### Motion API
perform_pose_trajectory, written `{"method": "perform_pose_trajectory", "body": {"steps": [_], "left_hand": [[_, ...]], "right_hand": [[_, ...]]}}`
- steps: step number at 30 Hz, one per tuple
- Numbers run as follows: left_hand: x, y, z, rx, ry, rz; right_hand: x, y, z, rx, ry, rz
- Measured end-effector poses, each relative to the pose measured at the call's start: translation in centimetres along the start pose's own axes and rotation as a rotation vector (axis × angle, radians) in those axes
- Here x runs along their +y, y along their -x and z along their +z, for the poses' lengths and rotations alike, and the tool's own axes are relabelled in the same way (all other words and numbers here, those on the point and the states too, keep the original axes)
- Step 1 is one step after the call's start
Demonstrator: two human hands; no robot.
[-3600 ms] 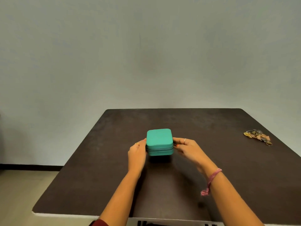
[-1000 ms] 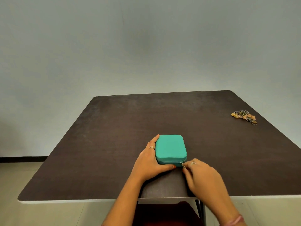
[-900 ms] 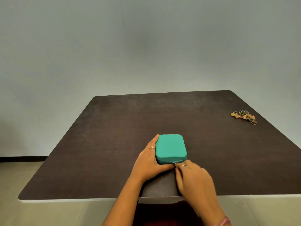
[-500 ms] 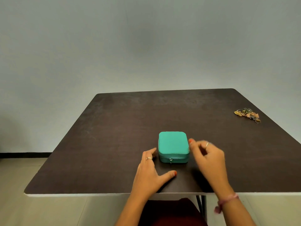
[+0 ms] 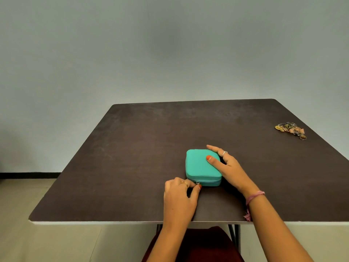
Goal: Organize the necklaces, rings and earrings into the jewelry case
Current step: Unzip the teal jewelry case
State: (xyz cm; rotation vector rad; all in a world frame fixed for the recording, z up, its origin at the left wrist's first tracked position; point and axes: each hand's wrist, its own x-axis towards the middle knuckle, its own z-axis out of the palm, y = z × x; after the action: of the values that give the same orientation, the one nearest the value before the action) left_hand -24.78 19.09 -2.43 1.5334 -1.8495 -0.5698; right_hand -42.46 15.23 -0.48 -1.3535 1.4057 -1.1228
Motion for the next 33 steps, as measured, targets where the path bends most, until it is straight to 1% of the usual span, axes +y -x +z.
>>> {"method": "perform_pose_trajectory", "body": {"steps": [2, 5, 7, 9, 10, 11, 13, 14, 15, 16, 18, 20, 23, 29, 33], "left_hand": [[-0.6, -0.3, -1.1, -0.051, 0.023, -0.023], [-1.7, -1.4, -3.0, -0.067, -0.166, -0.082], [-2.7, -2.6, -3.8, -0.045, -0.225, -0.119], [-3.6, -4.0, -4.5, -0.016, -0.161, -0.145], [-3.9, -4.7, -4.9, -0.033, -0.089, -0.131], [-4.0, -5.3, -5.2, -0.080, 0.003, -0.103], [-3.0, -5.3, -5.4, -0.281, 0.207, -0.051], [-2.2, -4.8, -5.2, -0.385, 0.275, -0.055], [-1.6, -4.2, -4.7, -0.437, 0.292, -0.072], [-1.2, -3.6, -4.0, -0.419, 0.251, -0.085], [-1.1, -2.9, -2.6, -0.269, 0.115, -0.054], [-1.3, -2.8, -2.1, -0.168, 0.114, -0.025], [-1.8, -2.8, -2.5, -0.172, 0.200, -0.031], [-2.6, -3.5, -3.5, -0.220, 0.227, -0.005], [-3.1, -5.7, -3.2, -0.138, 0.166, 0.028]], "right_hand": [[-0.1, 0.0, 0.0, -0.012, 0.004, 0.007], [-0.2, 0.0, -0.1, -0.018, 0.018, 0.022], [-0.2, 0.0, -0.1, -0.026, 0.022, 0.027], [-0.1, 0.0, -0.1, -0.032, 0.028, 0.026], [-0.1, 0.0, -0.1, -0.031, 0.027, 0.025], [-0.1, 0.0, 0.0, -0.032, 0.023, 0.027], [0.0, 0.1, 0.1, -0.029, 0.015, 0.029], [0.1, 0.1, 0.2, -0.025, 0.010, 0.029], [0.1, 0.1, 0.2, -0.021, 0.005, 0.027], [0.1, 0.1, 0.2, -0.018, 0.002, 0.024], [0.1, 0.0, 0.2, -0.016, 0.006, 0.018], [0.2, 0.0, 0.2, -0.016, 0.003, 0.018], [0.2, 0.0, 0.2, -0.017, -0.005, 0.028], [0.3, -0.1, 0.2, -0.032, 0.012, 0.044], [0.4, -0.2, 0.2, -0.047, 0.002, 0.057]]}}
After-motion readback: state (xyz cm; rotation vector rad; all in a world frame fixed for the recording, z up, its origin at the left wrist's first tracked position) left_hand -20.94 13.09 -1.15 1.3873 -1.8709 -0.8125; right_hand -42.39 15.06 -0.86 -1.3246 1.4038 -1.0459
